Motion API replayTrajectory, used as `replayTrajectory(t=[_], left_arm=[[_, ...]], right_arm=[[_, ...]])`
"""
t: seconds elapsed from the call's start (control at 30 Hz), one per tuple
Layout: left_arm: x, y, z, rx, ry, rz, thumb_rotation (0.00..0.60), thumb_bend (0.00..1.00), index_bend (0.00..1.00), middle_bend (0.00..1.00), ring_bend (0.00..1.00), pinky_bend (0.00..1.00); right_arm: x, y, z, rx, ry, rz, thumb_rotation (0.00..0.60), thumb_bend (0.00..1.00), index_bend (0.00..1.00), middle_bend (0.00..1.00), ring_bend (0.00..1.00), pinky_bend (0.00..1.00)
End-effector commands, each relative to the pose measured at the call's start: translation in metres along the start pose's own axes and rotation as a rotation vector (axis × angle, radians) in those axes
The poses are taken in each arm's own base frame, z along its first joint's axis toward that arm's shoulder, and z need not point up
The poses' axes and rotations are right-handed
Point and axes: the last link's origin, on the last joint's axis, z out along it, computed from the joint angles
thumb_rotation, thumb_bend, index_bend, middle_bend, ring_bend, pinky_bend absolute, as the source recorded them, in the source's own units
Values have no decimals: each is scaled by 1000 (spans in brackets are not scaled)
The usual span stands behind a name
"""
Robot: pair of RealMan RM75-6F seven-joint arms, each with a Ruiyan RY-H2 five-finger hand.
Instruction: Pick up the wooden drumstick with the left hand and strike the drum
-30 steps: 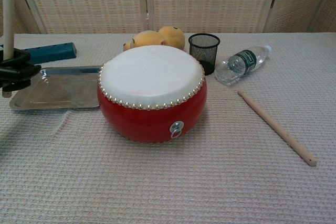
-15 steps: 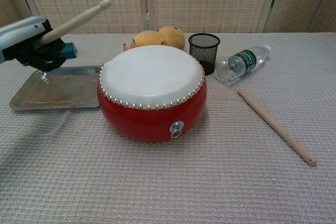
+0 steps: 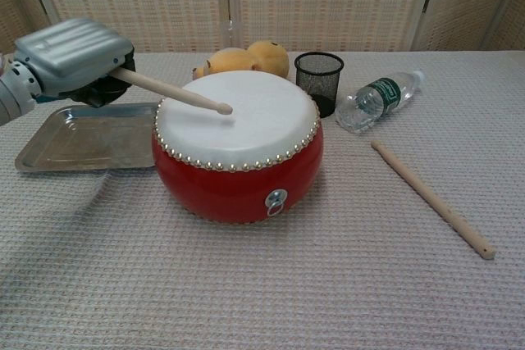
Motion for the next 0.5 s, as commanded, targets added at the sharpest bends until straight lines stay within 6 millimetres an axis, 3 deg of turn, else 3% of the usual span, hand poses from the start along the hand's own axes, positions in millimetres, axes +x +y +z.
replayTrajectory(t=[0.03, 0.13, 0.33, 0.5], left_arm=[[1, 5, 2, -20, -14, 23, 600, 858, 1000, 1000, 1000, 1000], [3, 6, 3, -25, -30, 32, 600, 858, 1000, 1000, 1000, 1000], [14, -5, 7, 52, -36, -159, 600, 853, 1000, 1000, 1000, 1000], [9, -4, 11, 52, -77, -180, 600, 847, 1000, 1000, 1000, 1000]], right_arm=[[-1, 0, 0, 0, 0, 3, 600, 20, 69, 138, 20, 123], [-1, 1, 0, 0, 1, 7, 600, 19, 69, 138, 20, 123], [-1, 3, -2, -5, 2, 8, 600, 19, 70, 138, 20, 123], [-3, 4, -2, -12, -6, 6, 600, 19, 69, 138, 20, 123]])
